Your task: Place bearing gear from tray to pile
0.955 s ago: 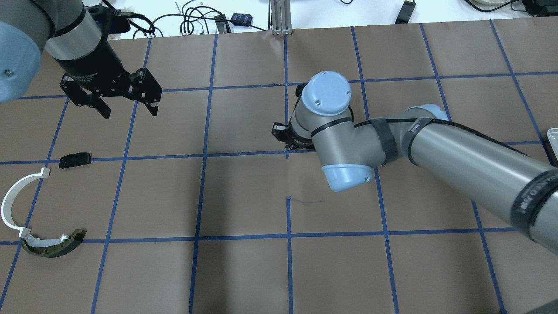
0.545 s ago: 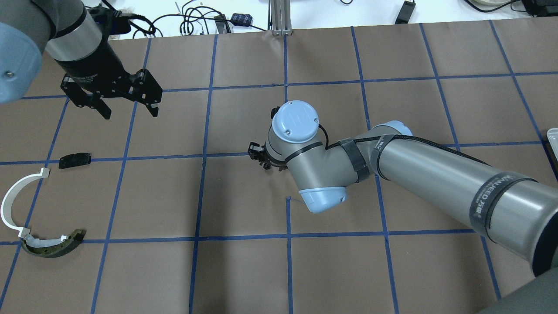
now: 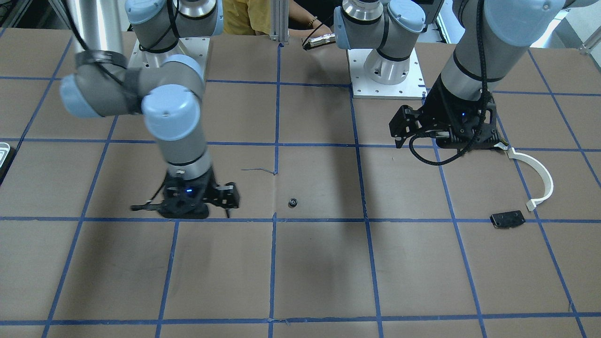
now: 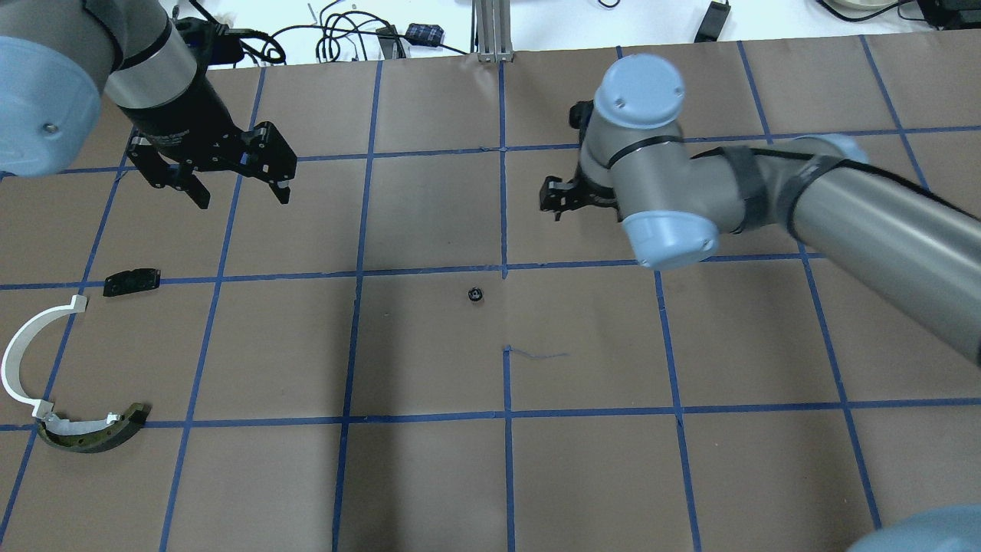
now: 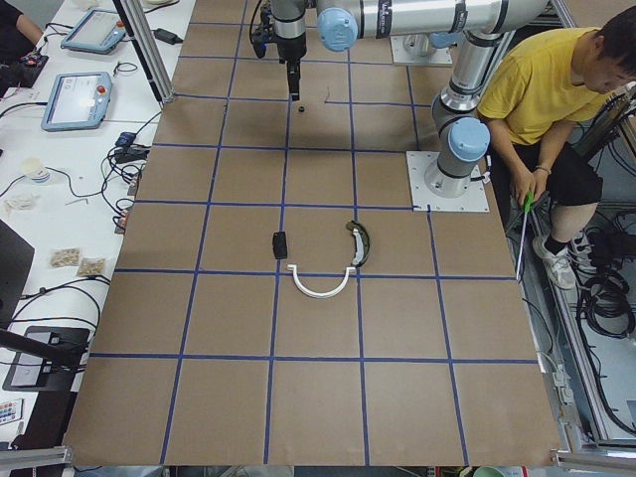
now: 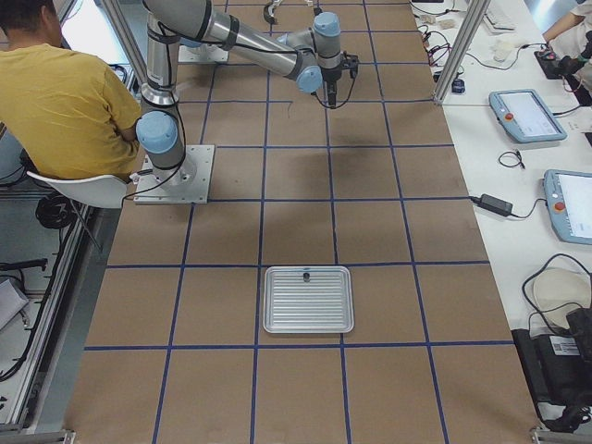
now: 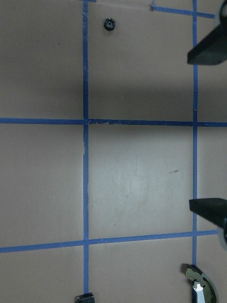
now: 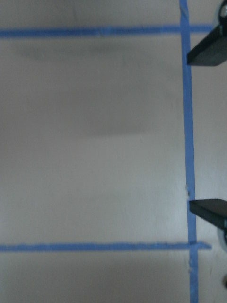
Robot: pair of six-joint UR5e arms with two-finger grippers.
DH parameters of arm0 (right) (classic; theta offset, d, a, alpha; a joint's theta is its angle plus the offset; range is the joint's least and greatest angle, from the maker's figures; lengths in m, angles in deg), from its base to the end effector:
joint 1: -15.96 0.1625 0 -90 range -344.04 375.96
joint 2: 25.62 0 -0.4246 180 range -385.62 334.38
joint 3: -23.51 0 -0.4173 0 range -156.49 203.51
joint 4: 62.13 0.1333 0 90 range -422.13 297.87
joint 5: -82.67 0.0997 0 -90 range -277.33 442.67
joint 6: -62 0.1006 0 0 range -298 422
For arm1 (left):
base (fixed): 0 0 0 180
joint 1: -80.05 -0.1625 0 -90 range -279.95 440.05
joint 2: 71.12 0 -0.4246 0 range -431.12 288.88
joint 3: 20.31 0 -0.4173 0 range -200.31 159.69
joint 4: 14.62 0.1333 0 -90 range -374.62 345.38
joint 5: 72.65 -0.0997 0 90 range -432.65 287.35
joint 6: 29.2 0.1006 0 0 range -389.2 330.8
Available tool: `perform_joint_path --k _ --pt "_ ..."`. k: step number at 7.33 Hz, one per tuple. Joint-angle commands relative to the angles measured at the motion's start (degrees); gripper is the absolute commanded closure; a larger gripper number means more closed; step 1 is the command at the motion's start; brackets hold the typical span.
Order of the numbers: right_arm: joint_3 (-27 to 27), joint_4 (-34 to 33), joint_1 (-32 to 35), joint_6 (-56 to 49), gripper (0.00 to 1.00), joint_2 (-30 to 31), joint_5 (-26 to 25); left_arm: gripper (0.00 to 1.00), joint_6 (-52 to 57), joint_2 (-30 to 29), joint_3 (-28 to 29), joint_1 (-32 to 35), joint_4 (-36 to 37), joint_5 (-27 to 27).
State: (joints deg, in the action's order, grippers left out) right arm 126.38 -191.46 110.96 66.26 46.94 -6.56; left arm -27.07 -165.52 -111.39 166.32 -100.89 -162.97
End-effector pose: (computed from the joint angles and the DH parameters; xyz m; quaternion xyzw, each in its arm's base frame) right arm 0.1866 -0.5877 0.2733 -0.0070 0.9969 -0.0778 0.0130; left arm -0.0970 -0.5520 0.4424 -0.0139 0.9998 0.0154 0.0020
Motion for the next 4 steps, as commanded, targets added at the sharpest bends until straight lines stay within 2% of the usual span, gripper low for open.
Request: perform_joint_path --k 1,3,4 --pt "-0.13 9.08 -18.54 -29.98 0.0 6.08 -0.85 0.0 -1.33 -4.28 -1.37 5.18 7.77 3.03" --pt "0.93 9.01 -37.77 -57.57 0.0 6.11 -0.34 0.0 -0.64 -9.82 -1.56 10.92 16.28 3.49" --pt "1.45 10.31 -47.18 -67.18 0.0 5.76 2.45 0.0 -0.38 -12.02 -2.25 13.12 16.75 3.4"
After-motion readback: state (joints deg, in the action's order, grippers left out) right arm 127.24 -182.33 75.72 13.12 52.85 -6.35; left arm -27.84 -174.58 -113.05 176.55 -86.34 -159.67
